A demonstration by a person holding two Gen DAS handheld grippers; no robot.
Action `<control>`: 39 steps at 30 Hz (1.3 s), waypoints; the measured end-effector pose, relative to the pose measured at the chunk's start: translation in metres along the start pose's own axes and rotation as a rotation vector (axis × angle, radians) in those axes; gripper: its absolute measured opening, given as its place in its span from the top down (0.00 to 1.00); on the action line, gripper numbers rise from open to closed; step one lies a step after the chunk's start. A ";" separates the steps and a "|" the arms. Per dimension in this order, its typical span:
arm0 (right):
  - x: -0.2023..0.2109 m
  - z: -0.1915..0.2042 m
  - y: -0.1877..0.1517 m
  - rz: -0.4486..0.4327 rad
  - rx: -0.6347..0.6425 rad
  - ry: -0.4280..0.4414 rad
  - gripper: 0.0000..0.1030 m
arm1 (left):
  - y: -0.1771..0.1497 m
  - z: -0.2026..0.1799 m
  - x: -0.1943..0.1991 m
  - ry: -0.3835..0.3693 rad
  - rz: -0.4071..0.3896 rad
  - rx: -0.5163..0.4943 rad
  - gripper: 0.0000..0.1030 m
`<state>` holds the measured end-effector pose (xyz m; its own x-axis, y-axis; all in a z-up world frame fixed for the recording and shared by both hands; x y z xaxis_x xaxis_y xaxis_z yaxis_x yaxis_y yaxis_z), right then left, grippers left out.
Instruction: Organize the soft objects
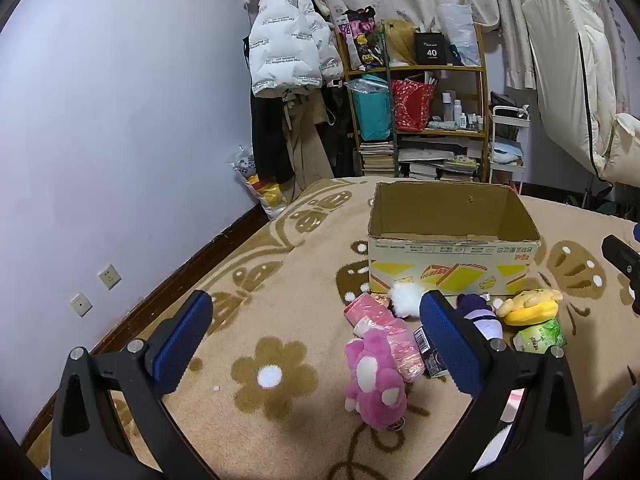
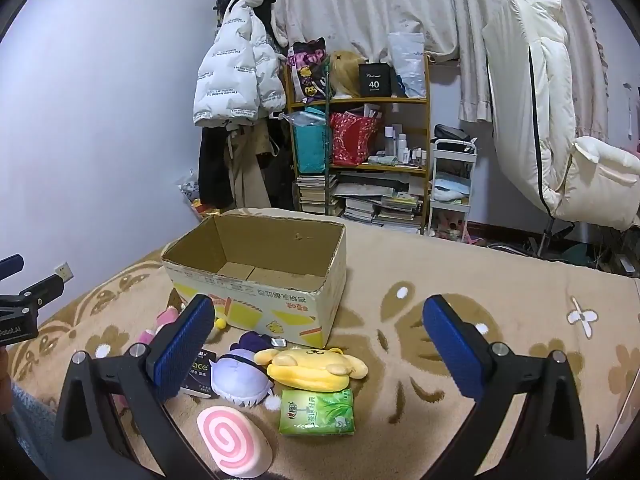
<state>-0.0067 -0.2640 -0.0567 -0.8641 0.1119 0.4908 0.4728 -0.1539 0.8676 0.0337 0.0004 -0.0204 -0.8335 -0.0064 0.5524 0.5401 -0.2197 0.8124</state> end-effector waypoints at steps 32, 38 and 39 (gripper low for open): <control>0.000 0.000 0.000 0.003 0.005 0.000 0.00 | -0.003 -0.003 -0.004 0.000 0.002 -0.003 0.01; 0.000 0.000 0.000 0.002 0.007 0.002 0.00 | -0.003 -0.003 -0.004 0.001 0.003 -0.003 0.01; 0.000 0.001 0.000 0.003 0.009 0.000 0.00 | -0.003 -0.003 -0.004 0.002 0.002 -0.003 0.01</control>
<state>-0.0061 -0.2630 -0.0567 -0.8625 0.1110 0.4937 0.4774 -0.1451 0.8666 0.0346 -0.0015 -0.0255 -0.8326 -0.0085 0.5538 0.5415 -0.2229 0.8106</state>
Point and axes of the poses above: each gripper's, at about its wrist camera, not at the fingertips, and x roughly against the way its jaws point, z to its left, y to its top, the point moved 4 cm from there along -x, roughly the way its jaws point, and after that the axes turned 2 degrees about z, right-handed, at the moved point
